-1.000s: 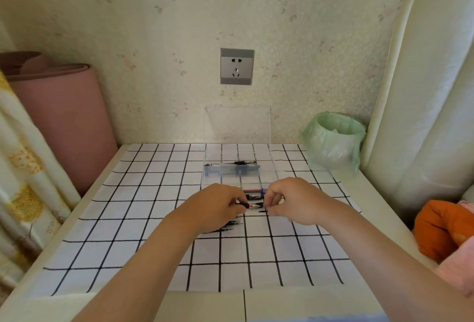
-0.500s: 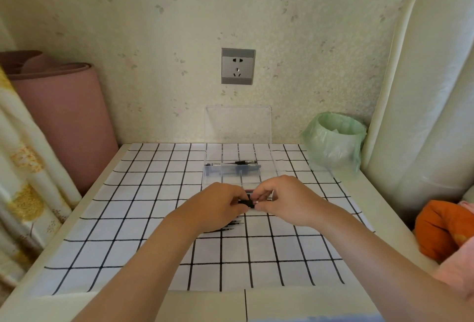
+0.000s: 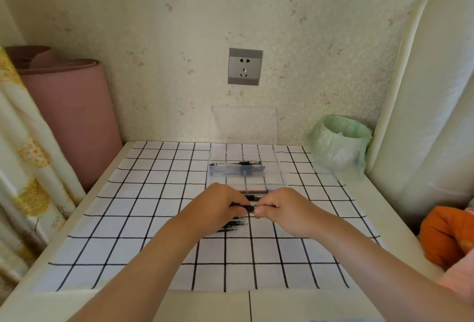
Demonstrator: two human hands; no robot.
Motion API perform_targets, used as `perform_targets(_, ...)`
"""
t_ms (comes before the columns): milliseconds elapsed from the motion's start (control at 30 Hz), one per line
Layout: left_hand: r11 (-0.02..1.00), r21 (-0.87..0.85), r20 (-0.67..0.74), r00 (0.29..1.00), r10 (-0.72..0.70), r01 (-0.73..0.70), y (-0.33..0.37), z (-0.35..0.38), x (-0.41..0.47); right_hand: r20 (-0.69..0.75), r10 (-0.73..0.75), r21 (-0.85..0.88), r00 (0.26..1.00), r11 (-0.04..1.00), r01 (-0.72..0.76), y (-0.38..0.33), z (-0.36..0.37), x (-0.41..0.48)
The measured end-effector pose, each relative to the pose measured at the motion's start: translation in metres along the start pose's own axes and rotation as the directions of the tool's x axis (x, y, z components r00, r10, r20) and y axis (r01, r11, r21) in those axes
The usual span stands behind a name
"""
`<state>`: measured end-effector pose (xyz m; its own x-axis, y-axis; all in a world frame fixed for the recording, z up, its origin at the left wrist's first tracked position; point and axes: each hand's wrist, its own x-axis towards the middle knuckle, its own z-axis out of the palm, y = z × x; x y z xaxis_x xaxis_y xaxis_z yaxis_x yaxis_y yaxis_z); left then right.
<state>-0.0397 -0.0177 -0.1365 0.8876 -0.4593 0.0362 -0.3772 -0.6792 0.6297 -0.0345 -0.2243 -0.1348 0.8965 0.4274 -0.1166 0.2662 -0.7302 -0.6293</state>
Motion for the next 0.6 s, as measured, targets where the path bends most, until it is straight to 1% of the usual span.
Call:
perform_targets(167,0.999,-0.037,-0.046,0.999,0.026,-0.028,-0.001,-0.004,-0.001,0.003,0.024,0.047,1.0,0.999,-0.024,-0.005,0.004,0.001)
perform_targets(233,0.999,-0.02,-0.059,0.998,0.029,-0.03,0.0,-0.004,0.002,-0.023,0.01,-0.01,1.0,1.0,-0.01,-0.008,0.001,0.003)
perform_targets(300,0.999,0.039,-0.081,0.996,0.031,-0.027,0.002,-0.002,0.005,-0.074,-0.008,-0.092,0.997,0.996,0.001,-0.01,-0.004,0.007)
perform_targets(367,0.987,0.156,-0.158,0.985,0.066,-0.041,0.001,0.0,0.008,-0.146,-0.009,-0.096,0.989,0.995,-0.005,-0.013,-0.01,0.01)
perform_targets(400,0.972,0.227,-0.223,0.968,0.113,-0.061,-0.001,0.0,0.009,-0.189,-0.002,-0.101,0.982,0.995,-0.018,-0.013,-0.013,0.011)
perform_targets(433,0.957,0.28,-0.295,0.941,0.165,-0.08,-0.004,-0.001,0.011,-0.232,0.006,-0.124,0.973,0.992,-0.036,-0.013,-0.015,0.012)
perform_targets(500,0.943,0.321,-0.416,0.881,0.224,-0.088,-0.007,-0.006,0.011,-0.311,0.02,-0.21,0.95,0.974,-0.089,-0.01,-0.021,0.016)
perform_targets(533,0.941,0.329,-0.448,0.864,0.229,-0.079,-0.007,-0.008,0.01,-0.342,0.021,-0.256,0.939,0.96,-0.115,-0.008,-0.024,0.018)
perform_targets(567,0.941,0.331,-0.455,0.862,0.224,-0.07,-0.008,-0.009,0.01,-0.369,0.018,-0.296,0.929,0.946,-0.136,-0.007,-0.026,0.021)
perform_targets(600,0.943,0.327,-0.435,0.876,0.208,-0.061,-0.009,-0.008,0.009,-0.389,0.013,-0.327,0.921,0.933,-0.151,-0.006,-0.028,0.026)
